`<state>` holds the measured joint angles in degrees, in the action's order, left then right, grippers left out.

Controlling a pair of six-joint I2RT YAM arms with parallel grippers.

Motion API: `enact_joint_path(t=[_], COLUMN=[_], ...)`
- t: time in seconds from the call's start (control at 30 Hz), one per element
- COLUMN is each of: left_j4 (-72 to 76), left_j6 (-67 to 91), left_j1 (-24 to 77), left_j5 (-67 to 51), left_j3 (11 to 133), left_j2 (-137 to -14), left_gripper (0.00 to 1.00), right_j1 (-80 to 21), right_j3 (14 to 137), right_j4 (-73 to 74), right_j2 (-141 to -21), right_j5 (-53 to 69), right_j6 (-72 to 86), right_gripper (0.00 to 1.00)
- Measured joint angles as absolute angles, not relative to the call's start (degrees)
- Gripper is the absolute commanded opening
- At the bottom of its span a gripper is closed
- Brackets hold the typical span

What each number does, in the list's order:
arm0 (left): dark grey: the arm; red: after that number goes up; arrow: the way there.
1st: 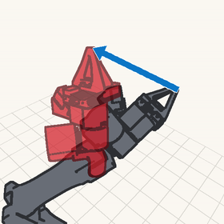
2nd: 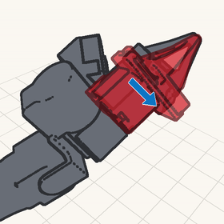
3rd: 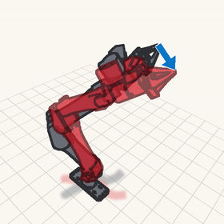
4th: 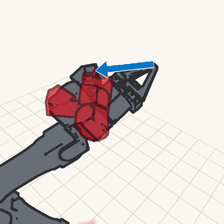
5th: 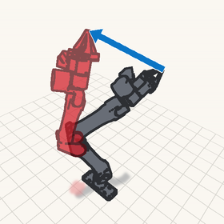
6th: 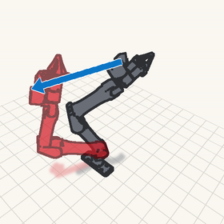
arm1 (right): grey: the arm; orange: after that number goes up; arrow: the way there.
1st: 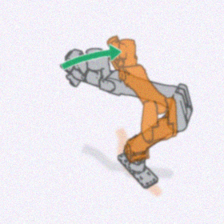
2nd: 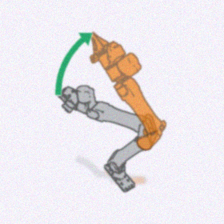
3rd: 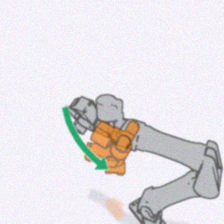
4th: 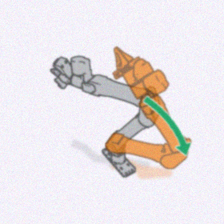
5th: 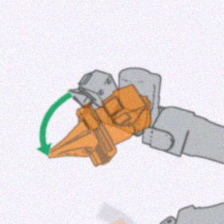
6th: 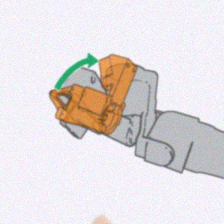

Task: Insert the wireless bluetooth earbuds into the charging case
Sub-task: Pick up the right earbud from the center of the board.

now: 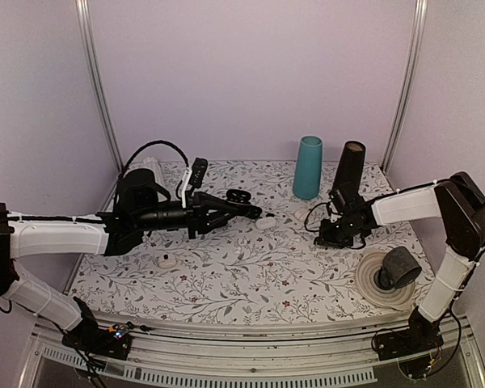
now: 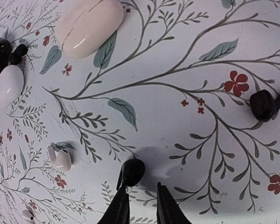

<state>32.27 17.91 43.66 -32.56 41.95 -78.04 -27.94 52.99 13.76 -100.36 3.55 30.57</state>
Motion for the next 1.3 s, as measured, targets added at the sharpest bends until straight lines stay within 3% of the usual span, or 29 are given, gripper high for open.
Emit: enact_joint_path(t=[0.3, 0.77, 1.3], left_j4=[32.25, 32.27, 32.27], left_j6=[17.91, 17.93, 18.06], left_j1=[43.64, 43.62, 43.59], left_j5=[-32.56, -32.53, -32.53], left_j3=[41.95, 41.95, 41.95], left_j2=[-78.04, -78.04, -78.02], left_gripper=[0.00, 0.00, 0.00], right_j1=[-28.62, -29.17, -31.51], right_j3=[55.13, 59.29, 62.50], right_j4=[15.22, 17.39, 19.75], right_j2=[-100.14, -103.81, -107.02], right_j5=[2.44, -0.19, -3.22], right_j6=[30.74, 31.05, 30.98], right_gripper=[0.29, 0.21, 0.20])
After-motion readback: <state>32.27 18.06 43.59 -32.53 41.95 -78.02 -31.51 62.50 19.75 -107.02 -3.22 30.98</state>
